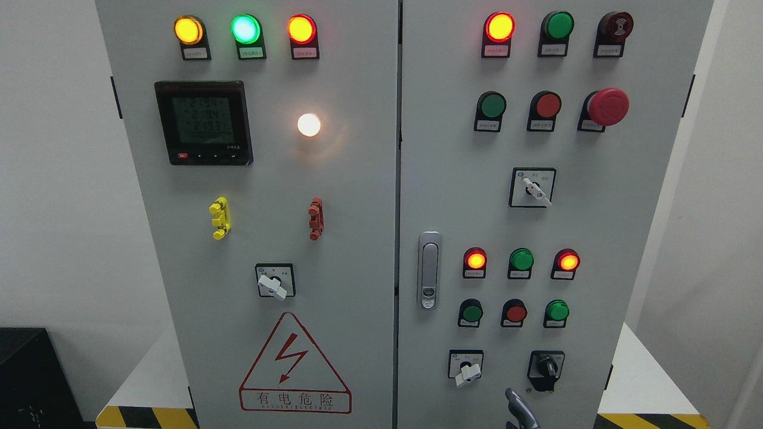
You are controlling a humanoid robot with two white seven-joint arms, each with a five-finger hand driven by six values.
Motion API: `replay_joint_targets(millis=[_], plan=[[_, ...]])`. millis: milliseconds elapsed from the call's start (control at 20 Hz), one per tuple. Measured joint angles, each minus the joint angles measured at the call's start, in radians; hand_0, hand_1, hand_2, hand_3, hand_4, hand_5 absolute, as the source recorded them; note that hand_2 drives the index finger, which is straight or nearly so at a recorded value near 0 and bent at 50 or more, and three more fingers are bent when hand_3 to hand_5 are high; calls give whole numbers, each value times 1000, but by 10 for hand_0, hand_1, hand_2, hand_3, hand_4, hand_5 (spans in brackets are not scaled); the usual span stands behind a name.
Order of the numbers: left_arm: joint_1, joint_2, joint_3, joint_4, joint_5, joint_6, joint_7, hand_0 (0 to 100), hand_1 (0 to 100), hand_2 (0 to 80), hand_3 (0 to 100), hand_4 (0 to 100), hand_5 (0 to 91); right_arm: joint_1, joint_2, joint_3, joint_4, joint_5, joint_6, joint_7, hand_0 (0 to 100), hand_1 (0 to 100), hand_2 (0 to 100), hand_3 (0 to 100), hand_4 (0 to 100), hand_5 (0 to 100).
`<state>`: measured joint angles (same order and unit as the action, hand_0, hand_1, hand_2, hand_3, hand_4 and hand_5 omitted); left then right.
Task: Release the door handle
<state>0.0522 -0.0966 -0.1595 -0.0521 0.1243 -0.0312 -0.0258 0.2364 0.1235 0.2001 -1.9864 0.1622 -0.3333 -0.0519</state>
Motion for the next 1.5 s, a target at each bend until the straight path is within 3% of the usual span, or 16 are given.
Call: replay_joint_targets(millis=[150,200,401,601,701,902,1503], plan=[[0,0,0,0,0,-2,0,0,0,44,104,5,0,0,-1,-2,-1,8,0,0,467,192,0,138,170,1],[0,0,0,0,0,-2,0,0,0,44,104,5,0,0,-1,-2,-2,16,0,1,474,197,0,204,243,93],[0,0,0,0,0,1,0,0,0,45,104,4,0,-5,-1,-6,-4,83,0,3,493,214,0,298,327,177],[0,0,0,0,0,2,0,0,0,45,105,4,0,-26,-1,-8,-5,174,-1,-2,490,225,0,502,488,361],[0,0,0,0,0,2,0,0,0,45,105,4,0,-48,-1,-10,-5,227,21,-21,497,226,0,578,543,421],[0,0,0,0,0,2,0,0,0,44,105,4,0,-96,-1,-9,-8,349,114,-62,507,227,0,675,667,652],[0,0,0,0,0,3,0,0,0,45,106,3,0,-198,3,5,-6,773,219,-90,489,213,0,720,692,692]])
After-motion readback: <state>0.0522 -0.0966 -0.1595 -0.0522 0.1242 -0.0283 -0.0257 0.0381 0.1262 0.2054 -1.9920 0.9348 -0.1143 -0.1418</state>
